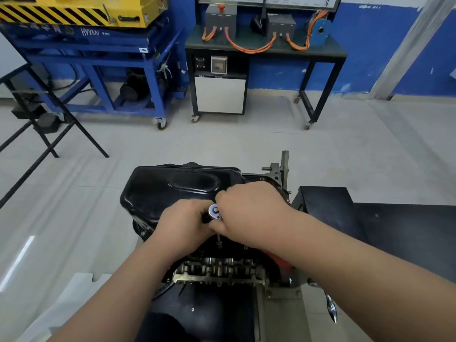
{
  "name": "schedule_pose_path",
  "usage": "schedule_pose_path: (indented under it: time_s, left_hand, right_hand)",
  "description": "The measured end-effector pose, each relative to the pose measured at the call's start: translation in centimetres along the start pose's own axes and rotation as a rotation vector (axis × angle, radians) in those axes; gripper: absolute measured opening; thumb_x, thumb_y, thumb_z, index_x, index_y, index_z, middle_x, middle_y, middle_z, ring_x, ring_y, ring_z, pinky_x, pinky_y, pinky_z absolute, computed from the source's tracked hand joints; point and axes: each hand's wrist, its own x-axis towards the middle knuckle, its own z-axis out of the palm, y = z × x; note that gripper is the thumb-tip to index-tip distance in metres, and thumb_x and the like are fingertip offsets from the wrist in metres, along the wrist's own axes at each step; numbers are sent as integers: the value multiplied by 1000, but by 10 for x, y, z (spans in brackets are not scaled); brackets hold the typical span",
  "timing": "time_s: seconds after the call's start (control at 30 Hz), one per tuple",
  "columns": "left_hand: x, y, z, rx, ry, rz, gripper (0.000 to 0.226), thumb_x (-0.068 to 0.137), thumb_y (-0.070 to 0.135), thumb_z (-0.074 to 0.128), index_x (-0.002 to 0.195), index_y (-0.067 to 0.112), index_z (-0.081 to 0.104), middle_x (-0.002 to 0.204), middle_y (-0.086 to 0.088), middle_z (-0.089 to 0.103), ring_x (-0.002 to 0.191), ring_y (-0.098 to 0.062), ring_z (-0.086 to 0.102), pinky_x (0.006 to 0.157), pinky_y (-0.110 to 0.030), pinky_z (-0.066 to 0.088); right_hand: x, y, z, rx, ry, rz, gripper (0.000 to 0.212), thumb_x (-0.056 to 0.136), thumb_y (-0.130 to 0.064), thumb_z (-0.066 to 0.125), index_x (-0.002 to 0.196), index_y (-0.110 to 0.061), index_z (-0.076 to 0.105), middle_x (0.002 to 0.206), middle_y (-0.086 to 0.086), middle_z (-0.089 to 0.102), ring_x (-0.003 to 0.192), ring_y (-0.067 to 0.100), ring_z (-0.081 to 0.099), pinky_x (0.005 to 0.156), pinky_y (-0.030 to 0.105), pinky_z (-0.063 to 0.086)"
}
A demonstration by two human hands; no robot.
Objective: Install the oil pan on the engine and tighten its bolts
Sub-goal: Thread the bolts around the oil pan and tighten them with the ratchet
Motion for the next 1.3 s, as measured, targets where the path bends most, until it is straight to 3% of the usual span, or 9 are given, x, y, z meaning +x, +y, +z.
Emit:
schedule_pose_path:
  time_s: [0.1, 0.2, 0.27, 0.4, 0.6, 0.8, 1.03, 1.17, 1.3]
  left_hand:
    - [0, -1, -5, -93, -53, 28, 19, 74, 42, 63, 65, 29, 52, 58, 13, 55, 51, -9, 42, 48, -24, 32]
    - [1, 1, -7, -116, -76, 8, 25, 69, 51, 62, 63, 28, 55, 58, 15, 56, 51, -6, 46, 48, -26, 35]
    - [3, 3, -5, -118, -31, -14, 28, 65, 52, 61, 68, 24, 57, 58, 9, 57, 54, -11, 48, 52, -32, 41]
    - [1, 2, -5, 35, -58, -17, 6, 67, 21, 57, 73, 21, 58, 62, 6, 58, 63, -13, 49, 54, -29, 39]
    - [4, -3, -12, -135, -118, 29, 20, 72, 43, 62, 69, 24, 58, 59, 6, 59, 55, -11, 48, 53, -31, 41]
    - [6, 0, -7, 58, -72, 17, 13, 71, 33, 54, 75, 22, 59, 64, 6, 59, 63, -12, 50, 57, -30, 44]
    - [2, -4, -8, 17, -70, 107, 25, 79, 44, 61, 64, 28, 49, 51, 8, 49, 51, -8, 43, 50, -28, 34]
    - [2, -2, -4, 44, -32, 40, 19, 71, 40, 52, 66, 23, 48, 52, 8, 50, 55, -10, 43, 47, -24, 31]
    - [0, -5, -4, 17, -41, 63, 16, 70, 41, 51, 65, 27, 47, 53, 11, 51, 54, -10, 42, 46, -23, 26]
  right_hand:
    - [4, 3, -4, 7, -44, -120, 10, 93, -29, 48, 96, -20, 51, 98, 0, 55, 81, 23, 54, 64, 32, 40]
    - [7, 9, -7, -73, -28, -216, 14, 89, -24, 51, 103, -22, 53, 104, -1, 54, 97, 21, 53, 76, 32, 31]
    - [8, 8, -11, -97, 12, -182, 11, 88, -31, 51, 81, -24, 48, 83, -4, 52, 81, 21, 56, 68, 31, 31]
    - [2, -9, -8, -29, -8, 32, 50, 84, -56, 47, 55, -21, 28, 56, -3, 32, 46, 15, 31, 47, 25, 21]
    - [10, -4, -10, -88, -47, -80, 7, 89, -29, 50, 86, -26, 55, 90, -5, 54, 83, 21, 55, 58, 30, 28]
    - [5, -9, -14, -120, -2, 90, 47, 84, -55, 47, 55, -21, 30, 58, -3, 34, 47, 13, 29, 45, 25, 18]
    - [12, -1, -14, -180, -39, -100, 12, 87, -31, 53, 92, -23, 60, 94, -2, 57, 85, 21, 58, 61, 31, 31]
    - [11, -9, -12, -152, -36, 18, 38, 83, -47, 48, 58, -20, 41, 62, -3, 42, 51, 16, 40, 49, 26, 22]
    - [9, -12, -11, -90, -65, 45, 38, 86, -45, 49, 58, -21, 40, 66, 0, 49, 53, 18, 44, 46, 25, 23]
